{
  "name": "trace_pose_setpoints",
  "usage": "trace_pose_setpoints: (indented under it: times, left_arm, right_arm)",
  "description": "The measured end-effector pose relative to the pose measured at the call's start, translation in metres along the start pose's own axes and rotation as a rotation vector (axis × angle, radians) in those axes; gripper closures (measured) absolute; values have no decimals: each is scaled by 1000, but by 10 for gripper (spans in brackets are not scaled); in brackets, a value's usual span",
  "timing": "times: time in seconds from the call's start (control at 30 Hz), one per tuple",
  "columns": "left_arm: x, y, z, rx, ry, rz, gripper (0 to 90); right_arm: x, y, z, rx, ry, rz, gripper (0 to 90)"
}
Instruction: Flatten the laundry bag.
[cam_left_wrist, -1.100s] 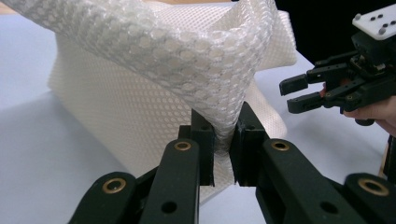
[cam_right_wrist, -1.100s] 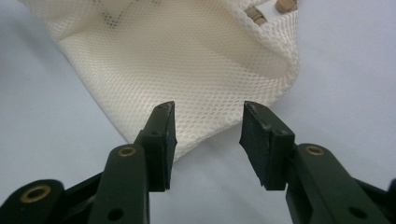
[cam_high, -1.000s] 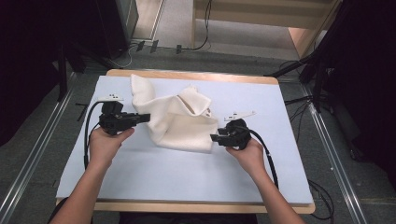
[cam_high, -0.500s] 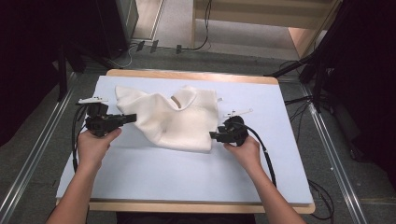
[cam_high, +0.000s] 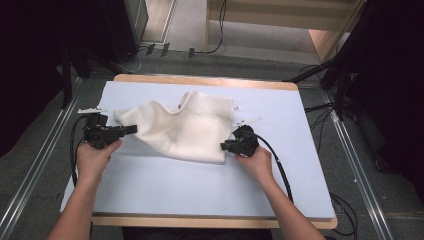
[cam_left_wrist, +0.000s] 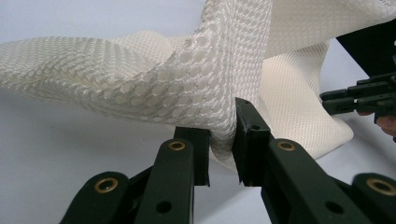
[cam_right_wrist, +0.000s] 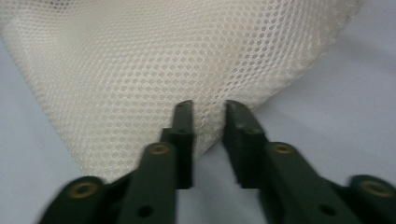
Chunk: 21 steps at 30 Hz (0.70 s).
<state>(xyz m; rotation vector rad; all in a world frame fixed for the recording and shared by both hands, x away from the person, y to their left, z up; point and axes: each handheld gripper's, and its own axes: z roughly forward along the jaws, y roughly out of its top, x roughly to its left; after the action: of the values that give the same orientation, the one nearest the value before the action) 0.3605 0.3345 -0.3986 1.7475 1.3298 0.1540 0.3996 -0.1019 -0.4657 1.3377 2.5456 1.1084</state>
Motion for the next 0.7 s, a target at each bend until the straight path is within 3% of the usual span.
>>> trace_pose_setpoints:
  times: [0.03,0.07,0.13,0.27,0.43,0.6,0.7]
  left_arm:
    - [0,0,0,0,0,0,788]
    - [0,0,0,-1,-2,1,786]
    - [0,-1,0,0,-2,3,779]
    - [1,-1,-1,2,-2,-2,755]
    - [-5,-3,-4,39,-22,-32,613]
    - [-21,-11,-17,74,-20,11,540]
    - [-23,-15,-28,83,-32,25,503]
  right_arm:
    - [0,0,0,0,0,0,779]
    - [1,1,0,3,-6,-11,871]
    - [0,2,-1,4,5,-11,900]
    - [-1,4,-3,2,-4,-25,900]
    - [-12,9,-14,-32,-38,-39,900]
    - [-31,13,-22,-45,-64,-22,900]
    - [-41,17,-25,-56,-85,-27,900]
